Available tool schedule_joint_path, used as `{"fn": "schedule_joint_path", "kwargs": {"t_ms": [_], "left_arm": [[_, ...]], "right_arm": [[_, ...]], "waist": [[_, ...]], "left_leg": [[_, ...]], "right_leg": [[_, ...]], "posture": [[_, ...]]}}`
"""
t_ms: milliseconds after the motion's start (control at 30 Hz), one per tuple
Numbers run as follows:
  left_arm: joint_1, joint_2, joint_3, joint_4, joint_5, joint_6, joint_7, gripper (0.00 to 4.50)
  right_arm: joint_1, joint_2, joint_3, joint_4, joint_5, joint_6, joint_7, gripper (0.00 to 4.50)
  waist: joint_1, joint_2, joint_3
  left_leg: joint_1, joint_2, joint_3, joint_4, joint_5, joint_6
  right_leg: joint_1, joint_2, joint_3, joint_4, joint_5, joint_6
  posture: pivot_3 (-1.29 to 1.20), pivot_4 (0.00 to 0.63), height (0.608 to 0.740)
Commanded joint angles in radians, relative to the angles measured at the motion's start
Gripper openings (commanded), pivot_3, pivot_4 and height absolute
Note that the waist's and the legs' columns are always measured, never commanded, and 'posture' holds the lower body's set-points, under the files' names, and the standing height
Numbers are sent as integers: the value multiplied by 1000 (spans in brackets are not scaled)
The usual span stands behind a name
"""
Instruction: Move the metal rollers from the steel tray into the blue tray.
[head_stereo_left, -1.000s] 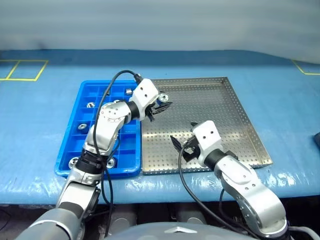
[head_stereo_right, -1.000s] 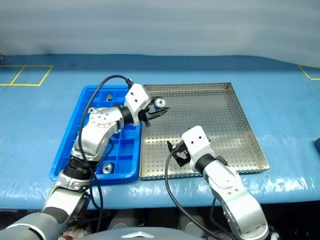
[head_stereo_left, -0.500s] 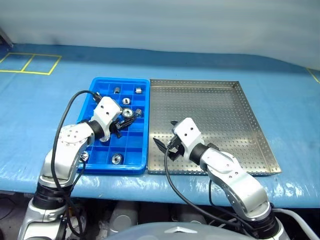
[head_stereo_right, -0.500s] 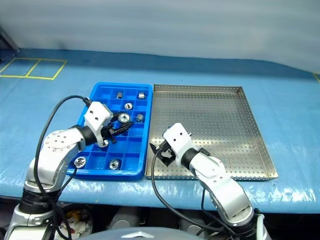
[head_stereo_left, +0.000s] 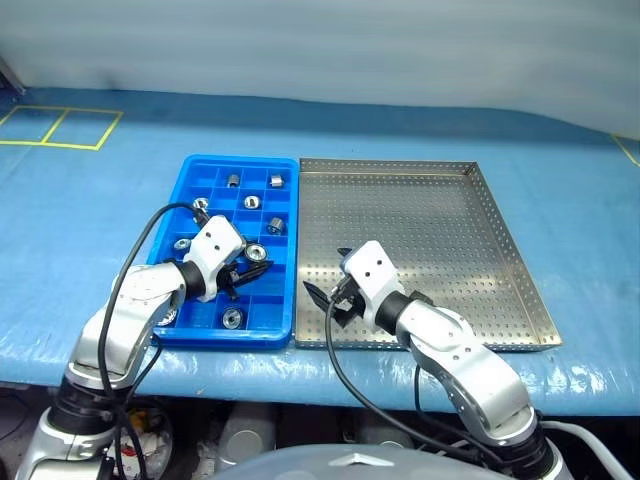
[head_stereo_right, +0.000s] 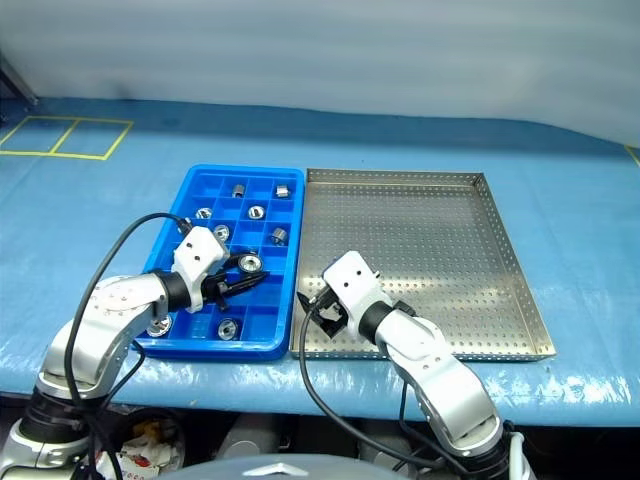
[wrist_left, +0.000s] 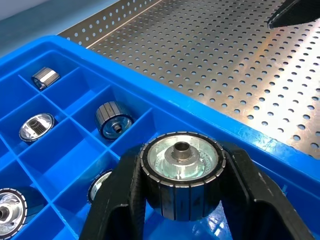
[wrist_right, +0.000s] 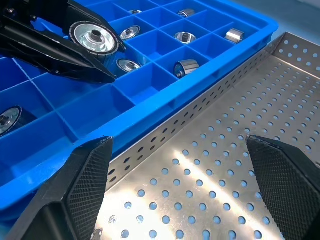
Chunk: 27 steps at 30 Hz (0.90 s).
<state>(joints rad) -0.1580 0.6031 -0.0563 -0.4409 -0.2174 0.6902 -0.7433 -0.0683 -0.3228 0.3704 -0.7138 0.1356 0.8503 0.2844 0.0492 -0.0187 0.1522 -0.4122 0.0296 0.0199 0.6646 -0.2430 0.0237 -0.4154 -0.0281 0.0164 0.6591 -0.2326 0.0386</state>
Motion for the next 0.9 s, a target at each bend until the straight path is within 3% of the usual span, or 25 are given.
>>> {"fn": "schedule_joint_path", "kwargs": {"t_ms": [33, 600, 867, 900], "left_arm": [[-23, 12, -16, -19, -25, -4, -18, 1712], [-84, 43, -129, 100, -21, -21, -96, 1712], [-57, 61, -87, 51, -62, 4, -99, 4344], [-55, 63, -84, 48, -63, 3, -94, 4475]], "right_arm": [[2, 7, -2, -39, -3, -15, -6, 4500], [35, 19, -4, -67, -19, -6, -42, 4500], [48, 17, -6, -80, -19, 0, -52, 4500], [48, 16, -5, -80, -19, 0, -52, 4500]], "waist": [[-3, 0, 0], [-14, 0, 0], [-24, 0, 0], [-26, 0, 0]], "left_leg": [[0, 0, 0, 0, 0, 0], [0, 0, 0, 0, 0, 0], [0, 0, 0, 0, 0, 0], [0, 0, 1, 0, 0, 0]], "right_leg": [[0, 0, 0, 0, 0, 0], [0, 0, 0, 0, 0, 0], [0, 0, 0, 0, 0, 0], [0, 0, 0, 0, 0, 0]], "posture": [[141, 150, 740], [81, 150, 740], [81, 150, 740], [81, 150, 740]]}}
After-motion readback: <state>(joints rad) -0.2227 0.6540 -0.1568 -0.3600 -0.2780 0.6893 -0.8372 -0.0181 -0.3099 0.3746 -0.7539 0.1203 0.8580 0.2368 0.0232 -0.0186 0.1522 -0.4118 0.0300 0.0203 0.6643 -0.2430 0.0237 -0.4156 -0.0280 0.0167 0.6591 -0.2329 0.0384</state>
